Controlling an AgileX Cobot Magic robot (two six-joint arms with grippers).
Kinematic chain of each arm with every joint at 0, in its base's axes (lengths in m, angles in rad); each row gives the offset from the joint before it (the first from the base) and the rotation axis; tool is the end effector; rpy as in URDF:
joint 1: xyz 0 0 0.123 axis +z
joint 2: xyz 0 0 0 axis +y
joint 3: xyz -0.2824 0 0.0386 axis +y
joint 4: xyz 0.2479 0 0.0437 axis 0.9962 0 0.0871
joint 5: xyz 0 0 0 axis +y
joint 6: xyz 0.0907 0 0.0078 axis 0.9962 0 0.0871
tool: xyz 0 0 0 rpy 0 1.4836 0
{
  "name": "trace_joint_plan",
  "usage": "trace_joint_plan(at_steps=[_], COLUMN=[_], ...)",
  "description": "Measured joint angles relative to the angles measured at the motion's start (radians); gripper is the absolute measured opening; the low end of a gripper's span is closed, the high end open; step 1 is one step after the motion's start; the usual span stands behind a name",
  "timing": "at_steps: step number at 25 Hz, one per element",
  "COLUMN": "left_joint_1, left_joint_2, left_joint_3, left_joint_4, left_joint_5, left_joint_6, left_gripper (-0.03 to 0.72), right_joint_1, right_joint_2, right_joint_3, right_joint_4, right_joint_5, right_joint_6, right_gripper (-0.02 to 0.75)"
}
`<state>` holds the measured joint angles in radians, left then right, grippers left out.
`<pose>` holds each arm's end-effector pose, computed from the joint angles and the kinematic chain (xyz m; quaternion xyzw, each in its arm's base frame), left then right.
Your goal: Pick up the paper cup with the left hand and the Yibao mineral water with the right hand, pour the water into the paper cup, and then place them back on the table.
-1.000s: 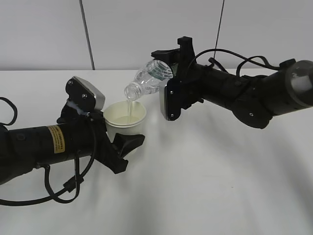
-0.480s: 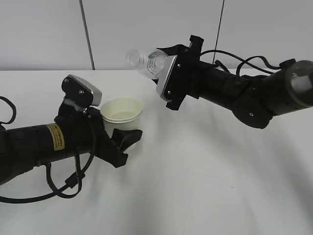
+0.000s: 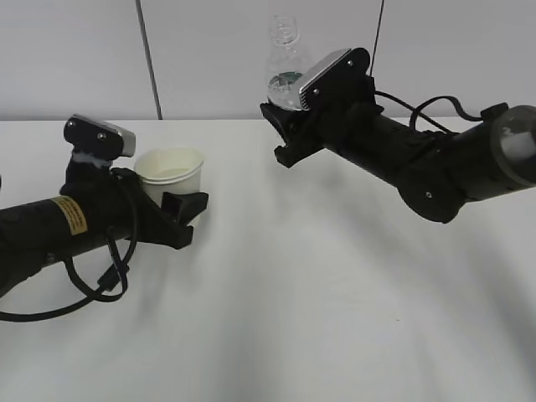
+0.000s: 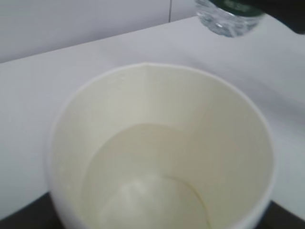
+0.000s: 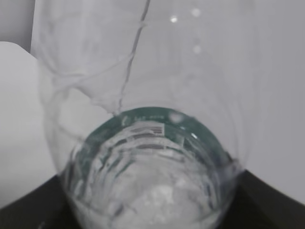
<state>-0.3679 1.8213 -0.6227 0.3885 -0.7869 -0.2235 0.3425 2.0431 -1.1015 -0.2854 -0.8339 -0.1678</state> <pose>0.2900 -0.1379 0.1407 0.2474 0.7810 -0.1970 0.5386 0.4015 0.1633 0.1784 -0.3158 0.6483 0.0687 0.6893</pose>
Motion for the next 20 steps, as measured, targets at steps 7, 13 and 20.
trace_joint_plan(at_steps=[7,13,20], left_joint_1=[0.095,0.106,0.106], left_joint_2=[0.021,0.135,0.278], left_joint_3=[-0.026,-0.098,-0.167], left_joint_4=[-0.022,-0.025,-0.029], left_joint_5=[-0.030,-0.050,-0.085], left_joint_6=[0.006,0.029,0.061], left_gripper=[0.433,0.433,0.433], right_joint_1=[0.000,0.000,0.000], right_joint_2=[-0.050,-0.075,-0.092], right_joint_3=[0.096,0.190,0.263], right_joint_4=[0.061,0.154,0.216], right_joint_5=[-0.004,-0.025,-0.053], right_joint_6=[0.077,0.092,0.095], right_gripper=[0.464,0.464,0.464])
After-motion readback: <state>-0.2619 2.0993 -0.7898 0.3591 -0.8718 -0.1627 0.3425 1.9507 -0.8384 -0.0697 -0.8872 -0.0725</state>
